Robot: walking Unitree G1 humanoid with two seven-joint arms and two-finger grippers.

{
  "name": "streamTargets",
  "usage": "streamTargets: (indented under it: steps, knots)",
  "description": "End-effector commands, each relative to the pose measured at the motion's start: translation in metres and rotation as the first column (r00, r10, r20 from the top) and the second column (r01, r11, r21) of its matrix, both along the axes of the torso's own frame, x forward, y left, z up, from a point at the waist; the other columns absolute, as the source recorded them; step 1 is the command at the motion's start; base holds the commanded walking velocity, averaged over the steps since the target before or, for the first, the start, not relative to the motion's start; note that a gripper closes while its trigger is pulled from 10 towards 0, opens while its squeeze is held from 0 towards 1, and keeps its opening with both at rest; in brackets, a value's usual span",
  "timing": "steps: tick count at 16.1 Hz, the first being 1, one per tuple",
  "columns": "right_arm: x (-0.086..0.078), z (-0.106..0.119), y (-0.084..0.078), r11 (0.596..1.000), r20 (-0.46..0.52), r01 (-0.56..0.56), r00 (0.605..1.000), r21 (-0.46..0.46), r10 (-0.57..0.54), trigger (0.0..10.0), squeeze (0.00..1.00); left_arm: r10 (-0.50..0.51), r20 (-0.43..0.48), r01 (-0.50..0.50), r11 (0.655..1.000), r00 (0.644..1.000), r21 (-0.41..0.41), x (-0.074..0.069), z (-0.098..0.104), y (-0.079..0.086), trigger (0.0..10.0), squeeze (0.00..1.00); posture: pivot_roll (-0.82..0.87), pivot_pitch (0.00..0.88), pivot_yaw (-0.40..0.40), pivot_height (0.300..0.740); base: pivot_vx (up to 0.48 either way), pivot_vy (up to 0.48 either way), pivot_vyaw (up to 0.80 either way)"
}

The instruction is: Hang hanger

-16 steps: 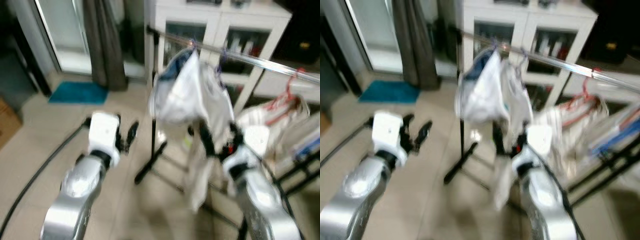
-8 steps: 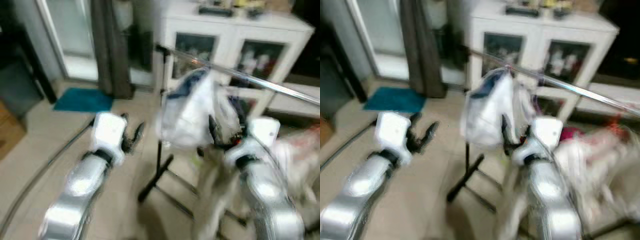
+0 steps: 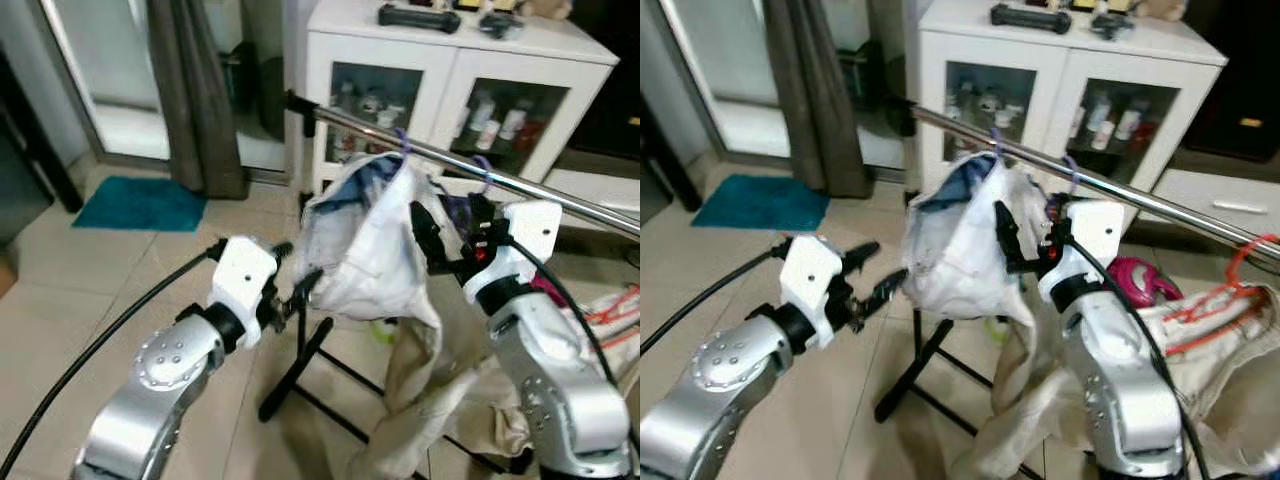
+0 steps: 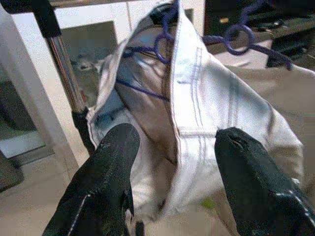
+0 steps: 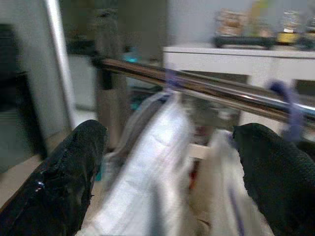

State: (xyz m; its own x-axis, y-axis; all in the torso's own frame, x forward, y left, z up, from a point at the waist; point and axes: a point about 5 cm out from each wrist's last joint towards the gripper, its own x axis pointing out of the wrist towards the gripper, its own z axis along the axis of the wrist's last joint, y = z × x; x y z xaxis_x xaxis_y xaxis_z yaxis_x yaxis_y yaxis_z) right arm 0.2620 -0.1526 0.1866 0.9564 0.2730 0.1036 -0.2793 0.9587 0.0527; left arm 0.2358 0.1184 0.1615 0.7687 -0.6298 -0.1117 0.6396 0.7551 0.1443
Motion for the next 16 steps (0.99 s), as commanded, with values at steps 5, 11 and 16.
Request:
streamTargets:
  steps: [5,11,16]
  knots:
    - [0.006,0.0,-0.037,0.988,-0.201,-0.024,0.98,-0.152,-0.007,10.0,0.0,-0.167,-0.048,0.168,0.986,0.985,0.008,-0.006,0.002,-0.009,10.0,0.0,0.02,0.021,-0.039,0.74,0.0,0.0,0.0]
    - [0.045,0.001,-0.052,0.979,-0.373,0.053,0.92,-0.194,-0.124,10.0,0.0,-0.247,-0.075,0.25,0.967,0.966,0.038,-0.006,0.002,-0.01,10.0,0.0,0.0,0.018,-0.033,0.74,0.0,0.0,0.0]
    - [0.068,0.016,-0.063,0.97,-0.403,0.075,0.9,-0.23,-0.165,10.0,0.0,-0.261,-0.076,0.264,0.964,0.962,0.035,-0.008,0.002,-0.012,10.0,0.0,0.01,0.018,-0.049,0.74,0.0,0.0,0.0]
